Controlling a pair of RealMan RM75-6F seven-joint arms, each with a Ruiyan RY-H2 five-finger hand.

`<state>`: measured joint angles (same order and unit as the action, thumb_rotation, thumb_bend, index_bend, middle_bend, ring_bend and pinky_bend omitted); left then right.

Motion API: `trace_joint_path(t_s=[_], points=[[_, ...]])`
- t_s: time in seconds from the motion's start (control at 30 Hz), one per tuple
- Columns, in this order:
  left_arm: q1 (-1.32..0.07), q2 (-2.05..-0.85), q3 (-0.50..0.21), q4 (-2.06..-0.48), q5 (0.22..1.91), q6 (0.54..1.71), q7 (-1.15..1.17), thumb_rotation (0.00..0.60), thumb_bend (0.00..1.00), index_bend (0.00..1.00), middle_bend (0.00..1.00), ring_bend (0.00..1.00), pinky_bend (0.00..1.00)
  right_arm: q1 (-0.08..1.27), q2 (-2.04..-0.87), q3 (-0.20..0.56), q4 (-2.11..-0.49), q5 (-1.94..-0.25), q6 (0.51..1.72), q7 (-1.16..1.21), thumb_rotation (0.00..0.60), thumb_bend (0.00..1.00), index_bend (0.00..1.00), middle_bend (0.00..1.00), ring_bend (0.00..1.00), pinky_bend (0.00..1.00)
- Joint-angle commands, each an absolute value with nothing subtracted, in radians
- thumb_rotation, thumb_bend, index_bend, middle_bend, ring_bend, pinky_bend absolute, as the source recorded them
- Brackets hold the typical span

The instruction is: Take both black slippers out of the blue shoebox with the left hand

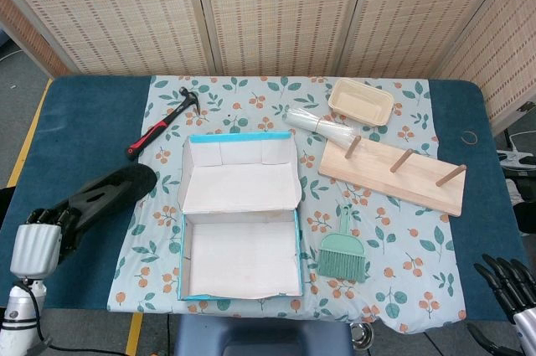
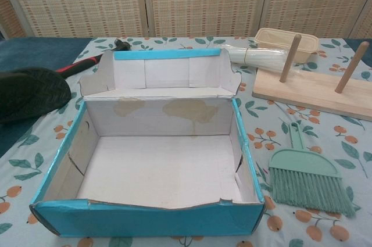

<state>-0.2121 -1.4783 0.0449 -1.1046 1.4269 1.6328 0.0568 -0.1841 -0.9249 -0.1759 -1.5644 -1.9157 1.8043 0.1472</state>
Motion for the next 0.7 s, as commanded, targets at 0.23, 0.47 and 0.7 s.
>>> trace_joint_path(t_s=[0.23, 0.47, 0.7], points=[[-0.119, -1.494, 0.076, -1.195, 1.414, 1.587, 0.006, 0.600, 0.37, 0.00, 0.00, 0.00, 0.14, -0.188, -0.924, -0.177, -1.562, -1.919, 1.810, 0.148, 0.463, 0.22, 0.00, 0.00, 0.00, 0.00], [-0.089, -1.450, 0.063, -1.318, 1.446, 1.602, -0.089, 0.600, 0.34, 0.00, 0.00, 0.00, 0.08, -0.191, -0.926, -0.175, -1.560, -1.917, 1.815, 0.148, 0.464, 0.22, 0.00, 0.00, 0.00, 0.00], [-0.073, -1.398, 0.075, -1.467, 1.498, 1.606, -0.143, 0.600, 0.33, 0.00, 0.00, 0.00, 0.07, -0.191, -0.926, -0.175, -1.565, -1.914, 1.809, 0.137, 0.464, 0.22, 0.00, 0.00, 0.00, 0.00]])
